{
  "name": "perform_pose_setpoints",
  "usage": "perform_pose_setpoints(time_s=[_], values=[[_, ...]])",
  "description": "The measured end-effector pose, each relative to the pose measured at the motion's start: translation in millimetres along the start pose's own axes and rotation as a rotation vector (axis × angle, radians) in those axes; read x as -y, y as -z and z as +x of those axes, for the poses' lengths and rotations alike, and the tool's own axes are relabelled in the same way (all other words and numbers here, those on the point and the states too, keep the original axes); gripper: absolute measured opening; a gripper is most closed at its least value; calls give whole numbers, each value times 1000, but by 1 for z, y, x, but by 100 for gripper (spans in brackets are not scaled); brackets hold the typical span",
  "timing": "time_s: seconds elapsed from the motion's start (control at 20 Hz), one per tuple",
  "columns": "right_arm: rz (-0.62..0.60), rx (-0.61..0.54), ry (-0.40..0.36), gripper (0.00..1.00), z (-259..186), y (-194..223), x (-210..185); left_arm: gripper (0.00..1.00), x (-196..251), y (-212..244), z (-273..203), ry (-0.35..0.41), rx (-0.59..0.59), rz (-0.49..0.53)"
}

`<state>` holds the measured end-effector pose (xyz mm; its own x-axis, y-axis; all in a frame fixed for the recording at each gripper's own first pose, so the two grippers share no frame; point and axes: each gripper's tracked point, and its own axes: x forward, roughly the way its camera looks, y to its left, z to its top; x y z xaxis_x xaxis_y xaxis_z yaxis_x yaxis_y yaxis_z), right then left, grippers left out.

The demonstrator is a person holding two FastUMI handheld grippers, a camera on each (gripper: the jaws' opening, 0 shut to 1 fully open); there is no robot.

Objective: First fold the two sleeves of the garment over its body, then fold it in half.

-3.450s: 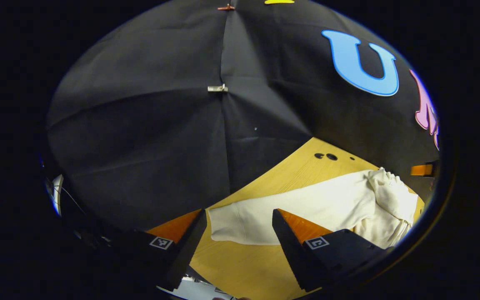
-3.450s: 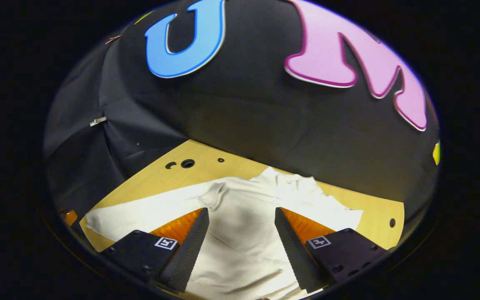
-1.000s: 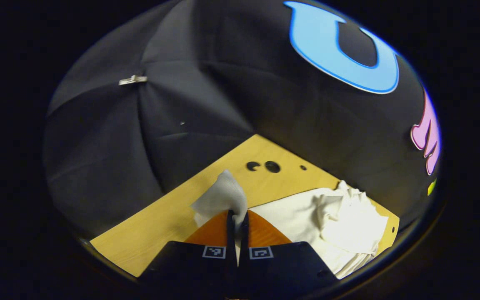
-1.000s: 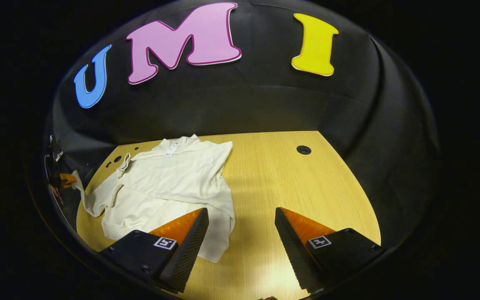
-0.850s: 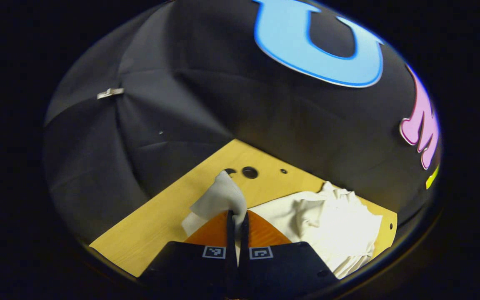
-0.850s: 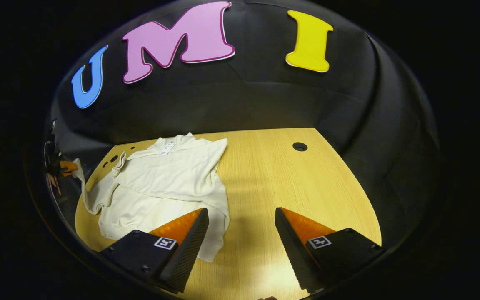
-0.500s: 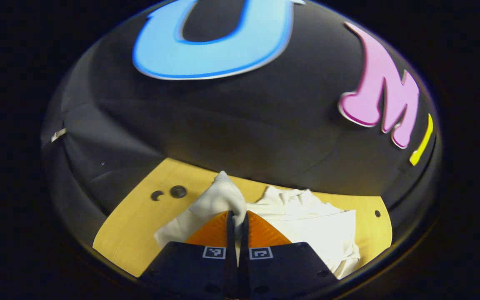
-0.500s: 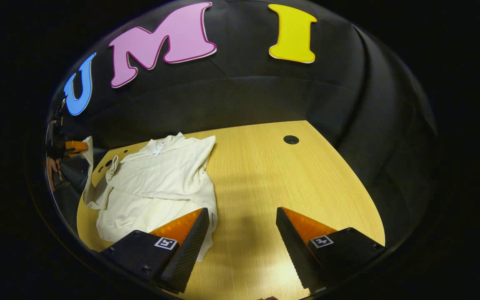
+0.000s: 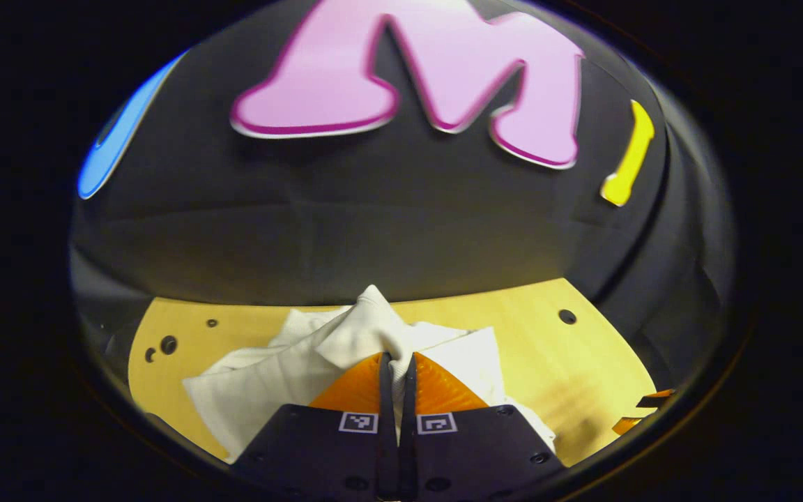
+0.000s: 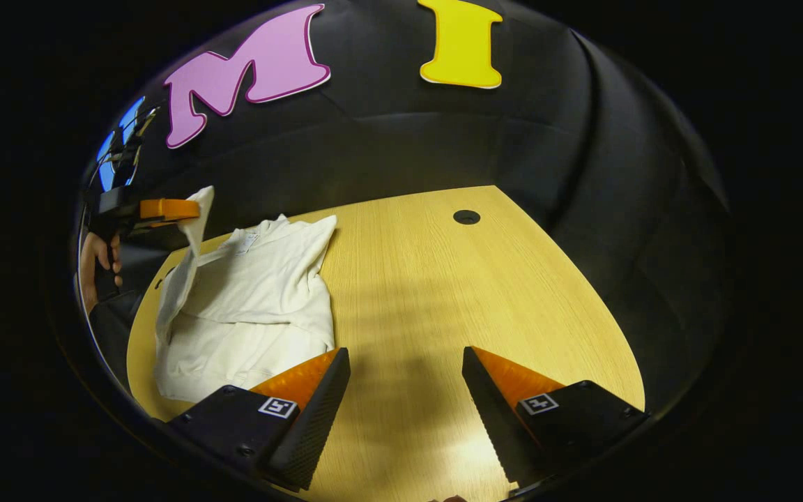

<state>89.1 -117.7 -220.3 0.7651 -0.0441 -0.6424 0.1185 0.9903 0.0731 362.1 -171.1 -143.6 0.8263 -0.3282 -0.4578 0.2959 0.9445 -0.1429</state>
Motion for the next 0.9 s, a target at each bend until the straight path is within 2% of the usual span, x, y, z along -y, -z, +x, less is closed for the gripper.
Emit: perform_pose_setpoints(time_s=[0.2,0.3,0.35,0.45,0.6,0.65,0.9], values=[[4,-14,1,99,-3,10,6,7,51,13,23,77,-27,-18],[2,-19,1,99,-4,12,8,19,71,21,34,115,-42,-63],[1,-19,-4,99,-4,12,8,21,79,23,39,135,-43,-88],[-14,-22,-17,99,-5,14,6,49,84,20,36,146,-29,-123],[-22,-27,-39,99,-6,15,-2,92,69,20,22,110,-14,-133],[-24,-23,-40,99,-6,13,-5,97,58,23,17,82,-16,-130],[-43,-37,-95,99,-7,19,-31,98,-4,44,-34,-25,-5,-176]])
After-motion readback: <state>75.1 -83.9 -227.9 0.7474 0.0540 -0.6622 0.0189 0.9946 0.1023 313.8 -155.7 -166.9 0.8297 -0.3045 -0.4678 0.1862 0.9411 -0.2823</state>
